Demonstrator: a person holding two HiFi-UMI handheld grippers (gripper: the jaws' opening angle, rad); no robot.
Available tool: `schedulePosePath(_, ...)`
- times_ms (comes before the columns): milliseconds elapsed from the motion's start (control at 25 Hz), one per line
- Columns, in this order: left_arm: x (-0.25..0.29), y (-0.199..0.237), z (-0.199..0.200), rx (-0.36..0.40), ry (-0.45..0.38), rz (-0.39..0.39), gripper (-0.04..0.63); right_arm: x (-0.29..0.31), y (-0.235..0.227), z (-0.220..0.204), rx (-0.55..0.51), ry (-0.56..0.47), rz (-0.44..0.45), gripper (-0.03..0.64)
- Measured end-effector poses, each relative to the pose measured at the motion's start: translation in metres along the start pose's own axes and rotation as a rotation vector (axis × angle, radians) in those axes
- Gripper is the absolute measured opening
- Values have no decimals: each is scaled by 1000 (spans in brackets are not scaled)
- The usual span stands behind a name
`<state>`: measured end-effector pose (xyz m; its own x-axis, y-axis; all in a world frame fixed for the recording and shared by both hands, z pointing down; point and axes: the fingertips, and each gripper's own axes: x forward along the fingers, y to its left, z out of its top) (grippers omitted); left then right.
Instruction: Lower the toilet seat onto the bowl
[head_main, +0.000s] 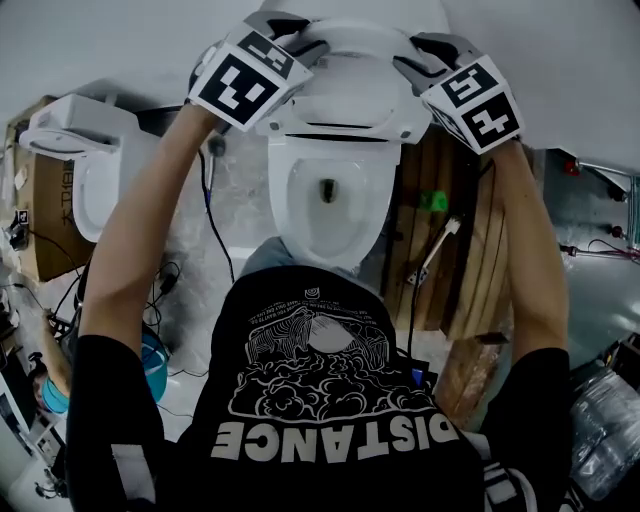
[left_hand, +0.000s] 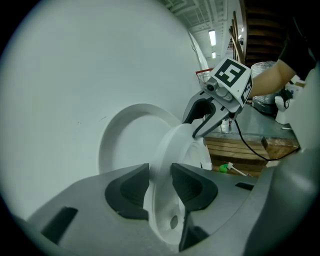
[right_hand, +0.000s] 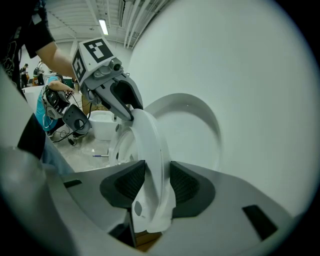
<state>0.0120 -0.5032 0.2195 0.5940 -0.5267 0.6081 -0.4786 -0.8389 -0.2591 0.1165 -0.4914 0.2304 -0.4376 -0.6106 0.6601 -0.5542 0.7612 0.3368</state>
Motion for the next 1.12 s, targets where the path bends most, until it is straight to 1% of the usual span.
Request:
schedulePosePath(480, -36, -46, -14, 48, 36, 41, 152, -31, 47, -7, -45, -10, 46, 146)
schedulePosePath(920, -65, -97, -29, 133, 101, 87, 146, -62, 95, -21, -143, -14, 57, 133)
schedulePosePath(1120, -77, -118, -39, 164, 139, 84, 143, -72, 118, -25, -192, -17, 75, 132)
